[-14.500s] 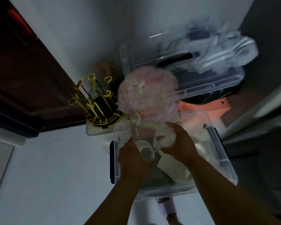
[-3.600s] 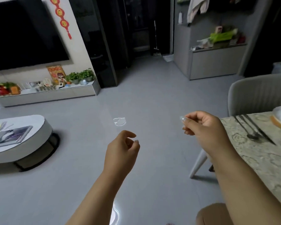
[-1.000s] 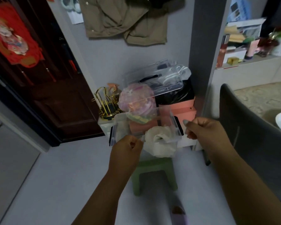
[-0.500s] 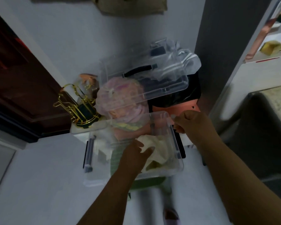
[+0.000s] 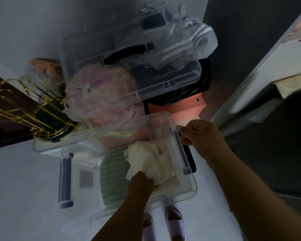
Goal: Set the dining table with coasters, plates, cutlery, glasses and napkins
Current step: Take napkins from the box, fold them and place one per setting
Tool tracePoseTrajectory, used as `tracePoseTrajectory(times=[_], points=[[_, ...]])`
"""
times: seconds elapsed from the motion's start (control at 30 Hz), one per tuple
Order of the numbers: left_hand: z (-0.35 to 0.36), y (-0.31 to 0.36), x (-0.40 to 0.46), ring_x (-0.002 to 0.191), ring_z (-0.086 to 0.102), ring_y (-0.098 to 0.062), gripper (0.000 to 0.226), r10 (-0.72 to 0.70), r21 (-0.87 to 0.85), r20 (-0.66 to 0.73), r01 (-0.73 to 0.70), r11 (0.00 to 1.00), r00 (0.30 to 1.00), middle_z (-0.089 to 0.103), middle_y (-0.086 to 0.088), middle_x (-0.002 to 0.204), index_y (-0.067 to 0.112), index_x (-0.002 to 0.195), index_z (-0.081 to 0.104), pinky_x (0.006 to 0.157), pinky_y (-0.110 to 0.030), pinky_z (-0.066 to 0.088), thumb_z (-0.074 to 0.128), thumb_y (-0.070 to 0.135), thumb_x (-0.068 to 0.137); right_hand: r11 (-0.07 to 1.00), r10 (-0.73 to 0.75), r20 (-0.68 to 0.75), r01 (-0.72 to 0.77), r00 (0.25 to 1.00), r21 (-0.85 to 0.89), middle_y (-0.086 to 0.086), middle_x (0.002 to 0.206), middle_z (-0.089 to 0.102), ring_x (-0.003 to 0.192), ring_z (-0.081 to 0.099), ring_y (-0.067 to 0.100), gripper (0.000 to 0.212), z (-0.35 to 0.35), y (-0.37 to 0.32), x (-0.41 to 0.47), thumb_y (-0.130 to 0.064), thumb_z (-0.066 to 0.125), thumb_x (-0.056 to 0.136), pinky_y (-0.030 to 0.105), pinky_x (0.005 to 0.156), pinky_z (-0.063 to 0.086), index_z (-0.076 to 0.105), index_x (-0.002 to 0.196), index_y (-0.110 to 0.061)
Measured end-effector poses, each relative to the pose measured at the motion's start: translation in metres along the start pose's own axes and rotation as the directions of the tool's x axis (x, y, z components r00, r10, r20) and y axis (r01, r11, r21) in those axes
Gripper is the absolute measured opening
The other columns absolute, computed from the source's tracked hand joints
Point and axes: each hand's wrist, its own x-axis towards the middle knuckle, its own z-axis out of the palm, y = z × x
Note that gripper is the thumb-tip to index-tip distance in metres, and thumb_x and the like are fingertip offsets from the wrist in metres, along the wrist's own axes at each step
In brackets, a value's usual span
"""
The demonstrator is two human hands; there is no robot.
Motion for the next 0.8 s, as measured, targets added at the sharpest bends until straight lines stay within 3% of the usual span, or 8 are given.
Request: tracePoseTrajectory(times=[0.07, 0.17, 0.3, 0.4, 0.5, 0.6, 0.7, 0.8], points=[[-0.014, -0.016, 0.006, 0.115, 0.056, -0.029, 0.040, 0.035, -0.039, -0.056, -0.037, 0.999, 0.998, 0.060, -0.016, 0.125, 0.004, 0.119, 0.058, 0.091, -0.030, 0.044, 0.058, 0.033, 0.092, 1.000, 0.022, 0.003, -0.022, 1.000, -0.001, -0.005, 0.053, 0.058, 0.053, 0.052, 0.006, 0.035, 0.005, 0.001, 0.005, -0.017, 0.063, 0.087, 0.023, 0.062, 0.045, 0.051, 0.054, -0.017], [-0.055, -0.033, 0.006, 0.099, 0.064, -0.029, 0.033, 0.027, -0.211, -0.111, -0.051, 0.976, 0.993, 0.069, -0.015, 0.109, 0.007, 0.110, 0.067, 0.075, -0.027, 0.045, 0.063, 0.033, 0.090, 0.999, 0.041, 0.023, -0.041, 0.999, -0.006, -0.003, 0.053, 0.059, 0.053, 0.053, 0.007, 0.035, 0.015, -0.004, 0.007, -0.017, 0.063, 0.088, 0.024, 0.062, 0.046, 0.052, 0.054, -0.017], [-0.121, -0.048, -0.005, 0.086, 0.067, -0.027, 0.042, 0.031, -0.486, -0.148, -0.100, 0.868, 0.989, 0.072, -0.013, 0.095, 0.016, 0.098, 0.071, 0.076, -0.034, 0.052, 0.073, 0.044, 0.067, 0.999, 0.017, 0.046, -0.015, 0.999, -0.031, 0.018, 0.075, 0.068, 0.074, 0.063, 0.034, 0.027, 0.031, -0.017, 0.009, -0.019, 0.063, 0.088, 0.042, 0.076, 0.053, 0.061, 0.071, 0.002], [-0.160, -0.047, -0.023, 0.078, 0.068, -0.026, 0.012, 0.116, -0.632, -0.175, -0.202, 0.749, 0.978, 0.074, -0.002, 0.077, 0.023, 0.079, 0.069, 0.073, -0.037, 0.055, 0.079, 0.020, 0.077, 0.999, -0.011, 0.076, 0.014, 0.997, -0.035, 0.024, 0.080, 0.066, 0.067, 0.058, 0.028, 0.027, 0.042, -0.028, 0.005, -0.017, 0.062, 0.087, 0.040, 0.072, 0.052, 0.060, 0.077, 0.009], [-0.194, -0.039, -0.045, 0.089, 0.068, -0.034, 0.033, 0.186, -0.695, -0.178, -0.257, 0.671, 0.966, 0.074, -0.009, 0.089, 0.018, 0.091, 0.072, 0.084, -0.048, 0.054, 0.085, 0.027, 0.062, 1.000, 0.000, 0.105, 0.002, 0.994, -0.020, 0.023, 0.084, 0.067, 0.072, 0.060, 0.028, 0.024, 0.050, -0.038, -0.003, -0.018, 0.062, 0.087, 0.043, 0.077, 0.054, 0.059, 0.083, 0.005], [-0.220, -0.033, -0.066, 0.094, 0.068, -0.033, 0.060, 0.254, -0.759, -0.221, -0.330, 0.561, 0.941, 0.073, -0.010, 0.099, 0.017, 0.102, 0.071, 0.086, -0.049, 0.054, 0.085, 0.033, 0.046, 0.999, 0.031, 0.166, -0.035, 0.986, 0.022, 0.012, 0.086, 0.065, 0.082, 0.062, 0.026, 0.014, 0.056, -0.058, -0.019, -0.024, 0.059, 0.089, 0.042, 0.084, 0.051, 0.058, 0.083, -0.012], [-0.237, -0.029, -0.087, 0.085, 0.068, -0.032, 0.052, 0.363, -0.862, -0.223, -0.357, 0.359, 0.905, 0.074, -0.008, 0.087, 0.013, 0.094, 0.072, 0.069, -0.038, 0.059, 0.090, 0.019, 0.045, 0.976, 0.046, 0.277, -0.101, 0.960, 0.190, 0.008, 0.088, 0.061, 0.078, 0.056, 0.015, 0.025, 0.058, -0.083, -0.045, -0.029, 0.051, 0.095, 0.035, 0.084, 0.047, 0.059, 0.106, -0.007], [-0.237, -0.018, -0.109, 0.086, 0.071, -0.030, 0.063, 0.517, -0.954, -0.162, -0.268, 0.135, 0.840, 0.074, -0.013, 0.096, 0.013, 0.092, 0.077, 0.063, -0.036, 0.059, 0.097, 0.030, 0.034, 0.919, 0.027, 0.326, -0.152, 0.945, 0.364, 0.000, 0.097, 0.060, 0.085, 0.057, 0.013, 0.025, 0.058, -0.091, -0.066, -0.041, 0.042, 0.097, 0.035, 0.086, 0.049, 0.056, 0.101, -0.022]])
